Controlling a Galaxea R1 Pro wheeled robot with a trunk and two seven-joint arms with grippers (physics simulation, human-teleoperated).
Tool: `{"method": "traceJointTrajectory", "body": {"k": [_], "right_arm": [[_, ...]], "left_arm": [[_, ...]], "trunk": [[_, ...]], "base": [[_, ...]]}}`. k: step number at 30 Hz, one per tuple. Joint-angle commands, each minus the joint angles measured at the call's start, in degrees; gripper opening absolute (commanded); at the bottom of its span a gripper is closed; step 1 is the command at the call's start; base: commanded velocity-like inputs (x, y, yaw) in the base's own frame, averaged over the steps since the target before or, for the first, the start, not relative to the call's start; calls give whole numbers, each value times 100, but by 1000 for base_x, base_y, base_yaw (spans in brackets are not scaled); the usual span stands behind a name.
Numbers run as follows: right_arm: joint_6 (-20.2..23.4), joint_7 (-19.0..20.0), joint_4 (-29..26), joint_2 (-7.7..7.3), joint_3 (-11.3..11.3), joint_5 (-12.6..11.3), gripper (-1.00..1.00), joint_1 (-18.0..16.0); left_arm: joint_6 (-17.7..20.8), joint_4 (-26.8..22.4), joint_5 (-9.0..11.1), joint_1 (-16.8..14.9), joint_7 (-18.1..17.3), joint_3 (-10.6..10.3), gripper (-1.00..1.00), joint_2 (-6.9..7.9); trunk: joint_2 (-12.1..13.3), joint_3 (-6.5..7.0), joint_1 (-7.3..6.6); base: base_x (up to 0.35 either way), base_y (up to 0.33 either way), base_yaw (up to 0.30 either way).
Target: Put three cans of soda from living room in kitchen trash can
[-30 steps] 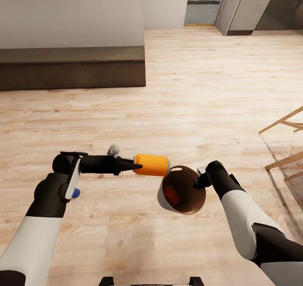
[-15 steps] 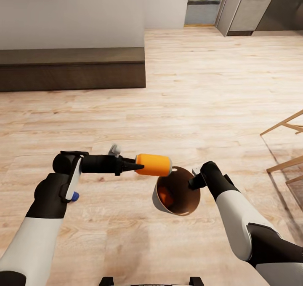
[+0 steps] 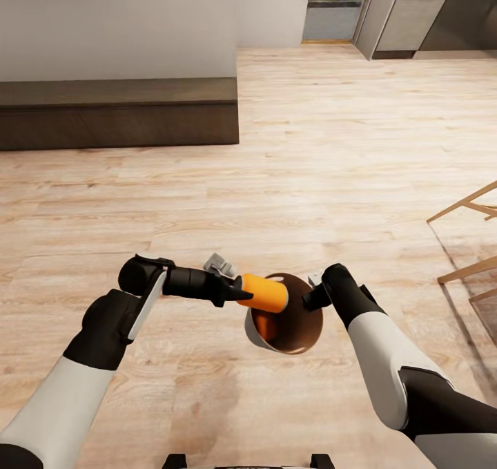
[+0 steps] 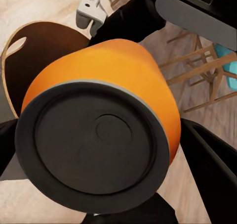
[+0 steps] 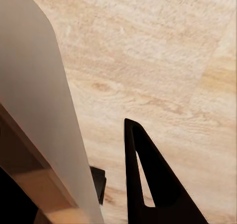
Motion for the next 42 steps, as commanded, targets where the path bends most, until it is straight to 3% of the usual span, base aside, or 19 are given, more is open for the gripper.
{"method": "traceJointTrajectory", "body": {"k": [1, 4, 14, 17, 19, 26, 31, 42], "right_arm": [[29, 45, 3, 3, -5, -114, -100, -1], [29, 45, 2, 36, 64, -112, -100, -1], [35, -161, 2, 154, 214, -129, -100, -1], [30, -226, 8, 162, 222, -137, -100, -1], [31, -240, 10, 164, 223, -138, -100, -1], [37, -248, 3, 179, 231, -140, -100, -1], [38, -253, 2, 238, 235, -140, -100, -1], [38, -254, 2, 326, 242, -131, -100, 3]], "left_arm": [[4, 0, 11, 1, 32, -8, -100, -1], [4, 1, 11, 2, 83, -27, -100, -2], [4, -18, 15, 4, 436, -482, -100, -9], [4, -37, 3, 11, 474, -894, -100, -61], [4, -37, -1, 12, 596, -1023, -100, -93], [4, -34, -3, 14, 1157, -1126, -100, -153], [4, -34, -2, 14, 1743, -1226, -100, -248], [4, -13, -19, 13, 2062, -1487, -100, -354]], "trunk": [[0, 0, 0], [0, 0, 0], [0, 0, 0], [0, 0, 0], [0, 0, 0], [0, 0, 0], [0, 0, 0], [0, 0, 0]], "base": [[0, 0, 0], [0, 0, 0], [0, 0, 0], [0, 0, 0], [0, 0, 0], [0, 0, 0], [0, 0, 0], [0, 0, 0]]}}
